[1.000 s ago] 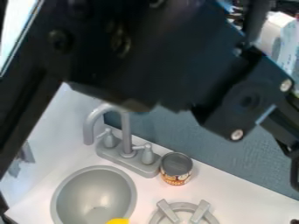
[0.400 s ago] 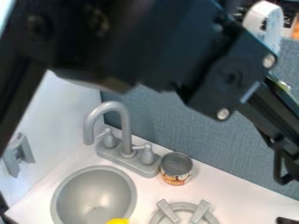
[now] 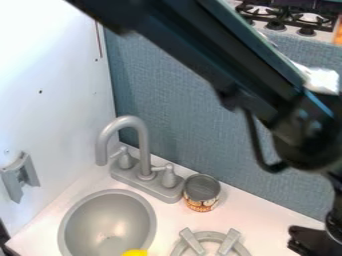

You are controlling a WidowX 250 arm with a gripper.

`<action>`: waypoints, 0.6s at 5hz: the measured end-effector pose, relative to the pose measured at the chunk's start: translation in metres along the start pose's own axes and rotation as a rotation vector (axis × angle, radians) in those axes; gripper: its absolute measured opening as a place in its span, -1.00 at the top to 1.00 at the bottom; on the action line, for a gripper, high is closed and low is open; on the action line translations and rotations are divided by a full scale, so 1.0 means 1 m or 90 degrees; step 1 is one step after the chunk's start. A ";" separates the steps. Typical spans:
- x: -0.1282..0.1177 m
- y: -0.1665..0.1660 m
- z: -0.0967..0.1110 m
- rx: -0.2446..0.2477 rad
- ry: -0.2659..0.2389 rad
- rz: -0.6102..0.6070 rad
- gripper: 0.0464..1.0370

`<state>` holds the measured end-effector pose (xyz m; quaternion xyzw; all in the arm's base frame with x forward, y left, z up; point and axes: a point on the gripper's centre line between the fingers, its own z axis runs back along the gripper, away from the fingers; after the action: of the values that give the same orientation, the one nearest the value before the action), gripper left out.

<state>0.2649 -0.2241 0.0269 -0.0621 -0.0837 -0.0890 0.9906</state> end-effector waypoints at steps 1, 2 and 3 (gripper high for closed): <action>-0.001 0.029 0.006 0.019 0.002 0.027 0.05; 0.005 0.069 0.007 0.048 0.008 0.042 0.05; 0.012 0.088 0.006 0.056 0.023 0.046 0.05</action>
<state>0.2920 -0.1392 0.0250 -0.0201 -0.0673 -0.0508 0.9962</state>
